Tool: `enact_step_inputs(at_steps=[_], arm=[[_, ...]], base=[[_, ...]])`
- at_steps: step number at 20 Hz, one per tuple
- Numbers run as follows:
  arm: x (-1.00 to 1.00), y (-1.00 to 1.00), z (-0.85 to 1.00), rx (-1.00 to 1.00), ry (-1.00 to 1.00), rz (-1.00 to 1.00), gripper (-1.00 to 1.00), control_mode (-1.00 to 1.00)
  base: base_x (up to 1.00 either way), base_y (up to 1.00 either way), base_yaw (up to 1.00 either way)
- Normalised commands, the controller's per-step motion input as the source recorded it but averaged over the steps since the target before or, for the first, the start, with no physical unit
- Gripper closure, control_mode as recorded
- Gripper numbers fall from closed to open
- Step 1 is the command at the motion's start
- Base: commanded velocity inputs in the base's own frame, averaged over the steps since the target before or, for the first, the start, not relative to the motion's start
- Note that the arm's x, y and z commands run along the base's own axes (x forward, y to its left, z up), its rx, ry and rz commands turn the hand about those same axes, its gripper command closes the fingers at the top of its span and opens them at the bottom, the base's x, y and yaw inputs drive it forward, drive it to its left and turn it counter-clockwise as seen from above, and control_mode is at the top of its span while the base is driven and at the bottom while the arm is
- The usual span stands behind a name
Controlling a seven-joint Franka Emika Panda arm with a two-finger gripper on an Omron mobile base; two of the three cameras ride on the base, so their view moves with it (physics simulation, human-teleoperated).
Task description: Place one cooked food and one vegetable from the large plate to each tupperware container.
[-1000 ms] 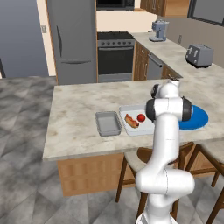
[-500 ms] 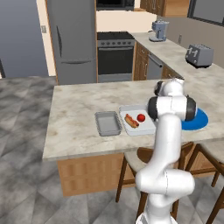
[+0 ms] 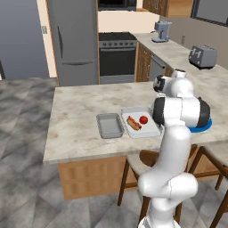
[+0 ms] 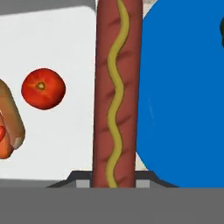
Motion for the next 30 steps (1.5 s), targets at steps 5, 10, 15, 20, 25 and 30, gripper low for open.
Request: enact_step_inputs(at_steps=[5, 10, 15, 20, 25, 30], arm=[[-0.28, 1.00, 0.22, 0.00, -0.03, 0.02, 1.00, -1.00], [-0.14, 1.00, 0.00, 0.00, 0.00, 0.00, 1.00, -1.00], [-0.02, 1.00, 0.01, 0.00, -0.01, 0.00, 1.00, -1.00], [0.00, 1.00, 0.00, 0.01, -0.02, 0.00, 1.00, -1.00], [0.00, 1.00, 0.00, 0.00, 0.00, 0.00, 1.00, -1.00], [0.00, 0.93, 0.00, 0.01, -0.01, 0.00, 1.00, -1.00]], base=[[0.00, 0.00, 0.00], [0.00, 0.00, 0.00], [0.00, 0.00, 0.00], [0.00, 0.00, 0.00], [0.00, 0.00, 0.00], [0.00, 0.00, 0.00]])
